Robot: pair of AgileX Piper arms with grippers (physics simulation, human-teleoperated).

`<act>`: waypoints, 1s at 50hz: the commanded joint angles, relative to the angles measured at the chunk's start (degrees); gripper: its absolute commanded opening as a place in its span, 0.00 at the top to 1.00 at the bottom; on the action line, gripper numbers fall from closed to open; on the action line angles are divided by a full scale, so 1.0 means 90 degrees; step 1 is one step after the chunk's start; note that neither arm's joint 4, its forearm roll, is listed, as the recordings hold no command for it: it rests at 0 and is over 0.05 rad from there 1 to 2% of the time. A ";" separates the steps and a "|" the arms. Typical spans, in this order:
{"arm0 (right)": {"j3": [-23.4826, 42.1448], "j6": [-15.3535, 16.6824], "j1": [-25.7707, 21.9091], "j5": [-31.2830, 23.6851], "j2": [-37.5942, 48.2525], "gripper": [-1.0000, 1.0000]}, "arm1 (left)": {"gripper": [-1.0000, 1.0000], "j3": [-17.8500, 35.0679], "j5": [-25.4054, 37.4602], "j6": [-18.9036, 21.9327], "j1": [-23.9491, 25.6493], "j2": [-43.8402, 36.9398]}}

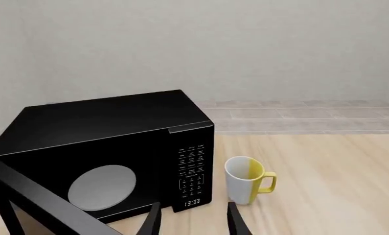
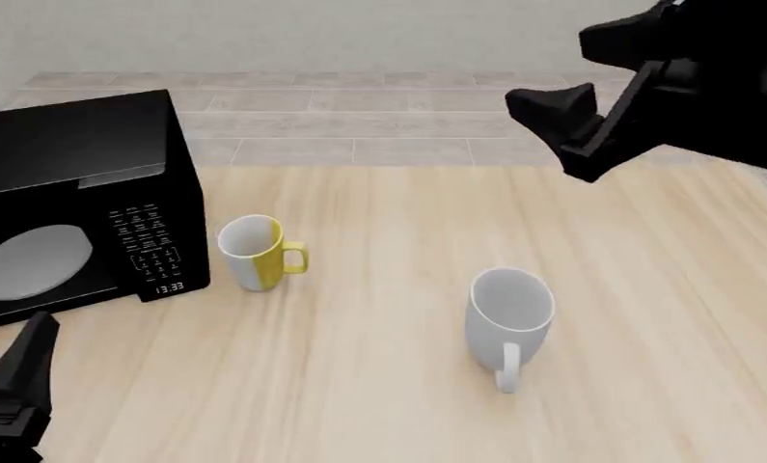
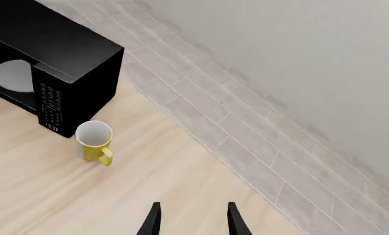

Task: Put the yellow and white mug to the front of the white mug.

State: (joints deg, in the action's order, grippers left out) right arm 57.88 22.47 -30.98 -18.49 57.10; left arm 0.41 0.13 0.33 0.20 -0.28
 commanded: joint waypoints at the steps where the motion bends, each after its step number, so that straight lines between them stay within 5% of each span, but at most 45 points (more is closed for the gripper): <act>1: 0.0803 0.0466 -0.0302 -0.0443 0.0880 0.00 | 0.00 -0.0016 -0.0031 -0.0001 0.0000 -0.0017; 50: 0.3030 0.1759 -0.1121 -0.1747 0.3657 0.00 | 0.00 -0.0011 -0.0002 0.0002 0.0002 0.0010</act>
State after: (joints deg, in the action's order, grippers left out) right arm 82.52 36.13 -39.90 -33.41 85.57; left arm 0.43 0.06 0.33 0.22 -0.37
